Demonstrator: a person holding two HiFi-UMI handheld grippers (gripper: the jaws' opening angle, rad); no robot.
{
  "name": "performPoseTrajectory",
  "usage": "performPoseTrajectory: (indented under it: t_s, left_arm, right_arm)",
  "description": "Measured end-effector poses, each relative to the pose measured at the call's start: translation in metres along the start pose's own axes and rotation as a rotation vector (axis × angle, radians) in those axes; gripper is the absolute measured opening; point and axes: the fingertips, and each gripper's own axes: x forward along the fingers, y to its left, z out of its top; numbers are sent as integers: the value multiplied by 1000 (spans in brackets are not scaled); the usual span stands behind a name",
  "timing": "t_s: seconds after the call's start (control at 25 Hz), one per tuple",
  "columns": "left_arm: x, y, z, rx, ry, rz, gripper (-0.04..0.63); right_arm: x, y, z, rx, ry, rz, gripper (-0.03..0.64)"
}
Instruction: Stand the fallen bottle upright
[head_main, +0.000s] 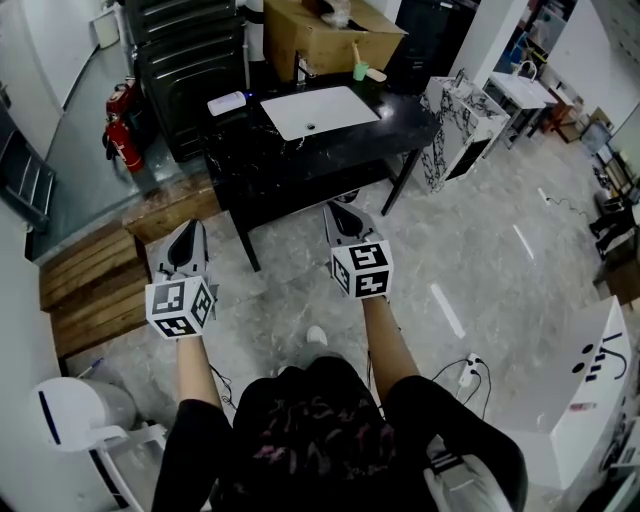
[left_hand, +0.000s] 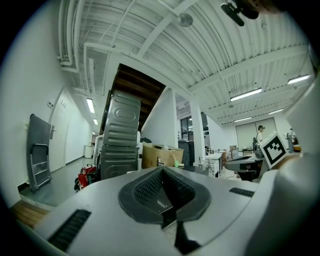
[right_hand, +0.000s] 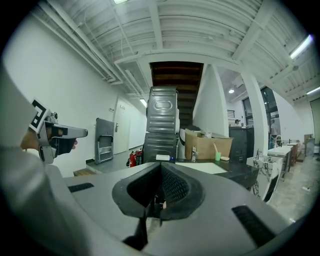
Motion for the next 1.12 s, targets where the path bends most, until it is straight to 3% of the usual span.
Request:
performPoseTrajectory:
  t_s: [0.56, 1.12]
  left_arm:
    - [88, 31, -15, 24, 35, -3, 15]
    - [267, 79, -29, 19, 108, 40, 15]
  right_arm:
    - [97, -23, -1, 4, 0, 45, 12]
    - [272, -109, -5, 36, 34, 94, 12]
